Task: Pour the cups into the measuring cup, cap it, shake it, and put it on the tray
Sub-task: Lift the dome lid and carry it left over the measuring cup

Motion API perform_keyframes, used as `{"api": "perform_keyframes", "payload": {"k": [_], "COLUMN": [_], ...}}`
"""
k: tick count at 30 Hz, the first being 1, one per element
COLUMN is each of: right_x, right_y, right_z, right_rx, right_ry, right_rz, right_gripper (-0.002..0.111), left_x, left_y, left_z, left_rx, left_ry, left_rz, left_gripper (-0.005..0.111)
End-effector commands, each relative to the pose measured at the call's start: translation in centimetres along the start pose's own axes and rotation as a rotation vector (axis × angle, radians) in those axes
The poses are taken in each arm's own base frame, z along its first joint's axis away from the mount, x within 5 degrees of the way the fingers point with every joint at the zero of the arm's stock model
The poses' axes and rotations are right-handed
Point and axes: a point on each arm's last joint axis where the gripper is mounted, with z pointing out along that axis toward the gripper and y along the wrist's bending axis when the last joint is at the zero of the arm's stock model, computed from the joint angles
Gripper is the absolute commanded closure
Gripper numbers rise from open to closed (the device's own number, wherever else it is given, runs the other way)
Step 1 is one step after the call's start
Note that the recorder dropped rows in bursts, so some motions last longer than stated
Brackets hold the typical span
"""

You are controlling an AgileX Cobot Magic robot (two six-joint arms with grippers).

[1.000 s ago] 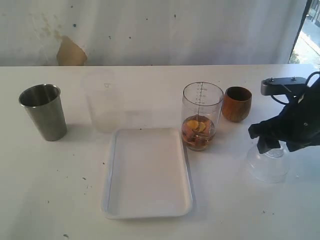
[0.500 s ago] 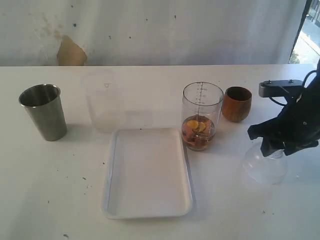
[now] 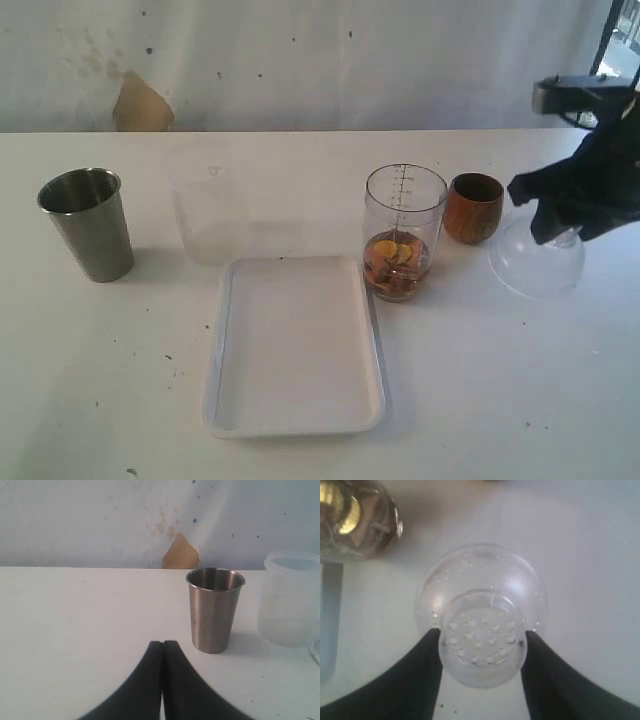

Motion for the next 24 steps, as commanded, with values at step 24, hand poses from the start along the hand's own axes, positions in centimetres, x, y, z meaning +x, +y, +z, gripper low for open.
{"api": "perform_keyframes", "payload": {"k": [24], "right_x": [-6.7], "right_y": [10.1], "right_z": [-8.5], "right_rx": [-0.152], "right_ry": [-0.152], "right_rz": [-0.209], "right_gripper": [0.108], "left_x": [0.2], "left_y": [0.0], "left_z": [0.0], "left_rx": [0.002], "left_ry": [0.003], "left_rz": [-0.004], "left_gripper": [0.107]}}
